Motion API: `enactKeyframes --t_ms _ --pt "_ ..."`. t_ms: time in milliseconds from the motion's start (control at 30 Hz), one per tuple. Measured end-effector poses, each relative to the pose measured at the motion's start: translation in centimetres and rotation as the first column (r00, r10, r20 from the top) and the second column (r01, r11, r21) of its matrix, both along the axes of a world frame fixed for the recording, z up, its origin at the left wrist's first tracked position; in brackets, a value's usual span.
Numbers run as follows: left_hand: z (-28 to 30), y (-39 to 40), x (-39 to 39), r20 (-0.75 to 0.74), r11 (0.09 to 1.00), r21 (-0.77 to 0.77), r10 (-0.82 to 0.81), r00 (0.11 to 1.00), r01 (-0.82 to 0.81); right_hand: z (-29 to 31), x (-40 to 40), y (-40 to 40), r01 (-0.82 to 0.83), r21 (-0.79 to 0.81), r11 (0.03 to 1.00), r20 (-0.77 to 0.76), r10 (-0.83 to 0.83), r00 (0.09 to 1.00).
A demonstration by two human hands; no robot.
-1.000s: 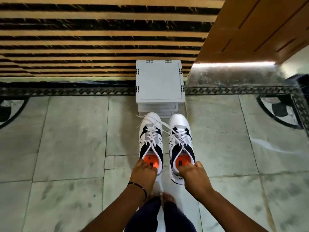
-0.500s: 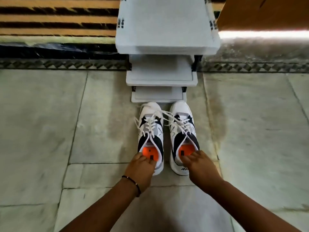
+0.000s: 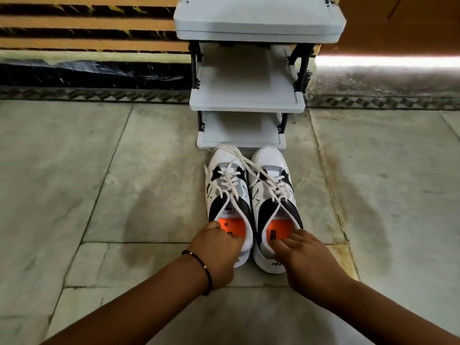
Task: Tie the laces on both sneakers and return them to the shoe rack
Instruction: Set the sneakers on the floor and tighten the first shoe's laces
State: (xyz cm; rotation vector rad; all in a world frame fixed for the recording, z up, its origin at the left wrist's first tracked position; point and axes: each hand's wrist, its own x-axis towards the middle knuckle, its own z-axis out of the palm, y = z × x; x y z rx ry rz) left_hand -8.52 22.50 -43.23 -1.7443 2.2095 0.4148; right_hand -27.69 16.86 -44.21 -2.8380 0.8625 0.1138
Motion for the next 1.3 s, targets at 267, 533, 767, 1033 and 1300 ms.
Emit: enactKeyframes --t_ms 267,533,767,1033,1300 --pt "1.4 3.9 -2.3 -0.063 0.999 0.025 -0.045 0.997 0.046 3.3 -0.8 1.3 0.025 0.282 0.959 -0.204 0.035 0.978" --pt "0.8 1.2 1.2 -0.685 0.632 -0.055 0.539 0.489 -0.773 6.4 4.9 -4.5 0.099 0.449 0.888 -0.007 -0.107 0.994" --pt "-1.0 -0.6 1.1 -0.765 0.419 0.465 0.634 -0.115 -0.78 1.6 8.2 -2.1 0.24 0.461 0.854 0.214 -0.369 0.904" --pt "-0.9 1.1 -0.4 -0.946 0.426 0.2 0.317 -0.062 -0.882 1.5 7.9 -0.6 0.151 0.59 0.793 0.45 -0.478 0.755" --pt "0.8 1.7 -0.4 -0.938 0.641 -0.078 0.213 0.275 -0.763 0.5 8.4 -0.2 0.033 0.583 0.812 0.487 -0.382 0.785"
